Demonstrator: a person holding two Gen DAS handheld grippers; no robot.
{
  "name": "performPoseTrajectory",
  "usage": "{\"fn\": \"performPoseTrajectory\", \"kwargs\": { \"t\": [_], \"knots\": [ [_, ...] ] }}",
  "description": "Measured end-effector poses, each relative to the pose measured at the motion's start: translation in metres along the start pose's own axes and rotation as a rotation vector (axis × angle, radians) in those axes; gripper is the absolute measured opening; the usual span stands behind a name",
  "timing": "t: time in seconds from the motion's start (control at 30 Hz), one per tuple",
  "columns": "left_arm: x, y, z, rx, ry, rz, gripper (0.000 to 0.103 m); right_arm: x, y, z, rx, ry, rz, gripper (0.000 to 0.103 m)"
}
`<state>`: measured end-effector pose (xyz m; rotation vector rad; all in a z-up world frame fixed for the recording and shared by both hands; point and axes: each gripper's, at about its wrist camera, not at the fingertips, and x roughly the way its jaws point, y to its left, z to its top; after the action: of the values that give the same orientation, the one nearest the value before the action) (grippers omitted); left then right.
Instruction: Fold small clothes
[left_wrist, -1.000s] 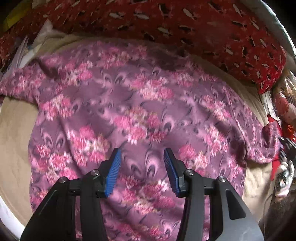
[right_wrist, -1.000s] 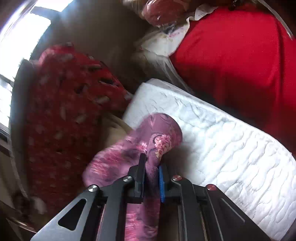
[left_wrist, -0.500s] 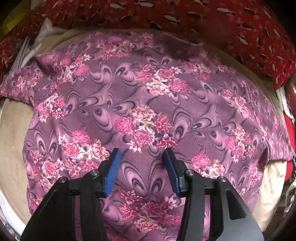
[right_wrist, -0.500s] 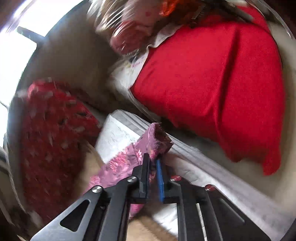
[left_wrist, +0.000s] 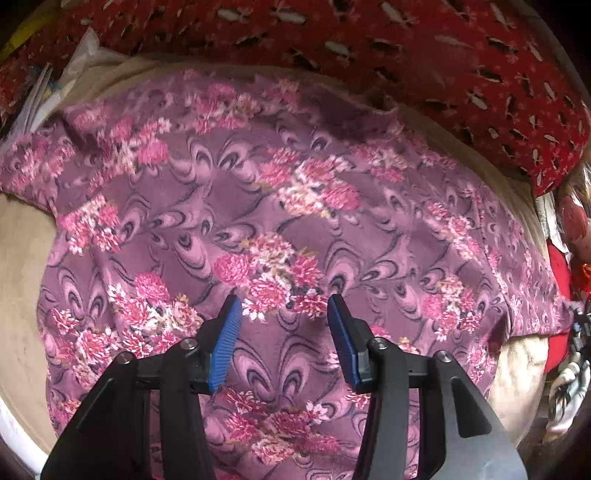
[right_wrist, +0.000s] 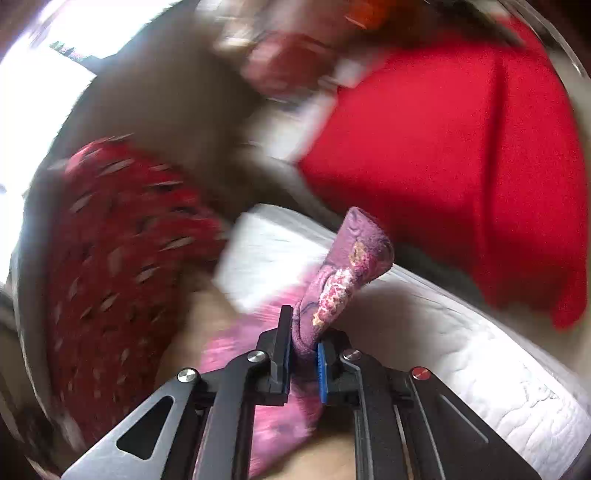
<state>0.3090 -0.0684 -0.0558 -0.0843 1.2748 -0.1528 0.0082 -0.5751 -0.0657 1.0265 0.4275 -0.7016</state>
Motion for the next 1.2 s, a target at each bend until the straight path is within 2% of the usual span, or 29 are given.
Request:
{"fn": "performPoseTrajectory", "kwargs": {
  "t": [0.17, 0.37, 0.5, 0.7, 0.8, 0.87, 0.9, 0.97, 1.03, 1.1, 1.2],
  "knots": [
    [0.004, 0.013, 0.001, -0.047, 0.035, -0.067, 0.046, -0.015, 0.083, -0.037, -0.204, 0.046, 0.114, 0.01],
    [-0.008, 0.04, 0.003, -0.051, 0.036, -0.132, 0.046, -0.005, 0.172, -0.121, -0.35, 0.182, 0.23, 0.01],
    [-0.012, 0.063, 0.008, -0.054, 0.045, -0.164, 0.046, 0.007, 0.218, -0.178, -0.412, 0.266, 0.29, 0.01],
    [-0.024, 0.102, 0.008, -0.067, 0.044, -0.194, 0.046, 0.023, 0.276, -0.253, -0.52, 0.369, 0.329, 0.01],
    [-0.027, 0.12, 0.008, -0.09, 0.042, -0.228, 0.046, 0.028, 0.295, -0.285, -0.564, 0.411, 0.346, 0.011],
    [-0.031, 0.126, 0.007, -0.1, 0.032, -0.245, 0.046, 0.033, 0.301, -0.305, -0.566, 0.437, 0.342, 0.018],
    [-0.032, 0.13, 0.006, -0.099, 0.028, -0.255, 0.046, 0.038, 0.301, -0.316, -0.568, 0.457, 0.325, 0.021],
    [-0.032, 0.128, 0.003, -0.093, 0.027, -0.275, 0.046, 0.049, 0.298, -0.336, -0.595, 0.516, 0.295, 0.041],
    [-0.033, 0.128, 0.001, -0.075, 0.026, -0.301, 0.046, 0.052, 0.293, -0.351, -0.643, 0.566, 0.251, 0.043],
    [-0.034, 0.117, -0.001, -0.052, 0.018, -0.318, 0.046, 0.041, 0.286, -0.349, -0.687, 0.549, 0.265, 0.043],
    [-0.035, 0.098, -0.001, -0.032, 0.023, -0.344, 0.047, 0.021, 0.262, -0.324, -0.649, 0.51, 0.275, 0.044]
  ]
}}
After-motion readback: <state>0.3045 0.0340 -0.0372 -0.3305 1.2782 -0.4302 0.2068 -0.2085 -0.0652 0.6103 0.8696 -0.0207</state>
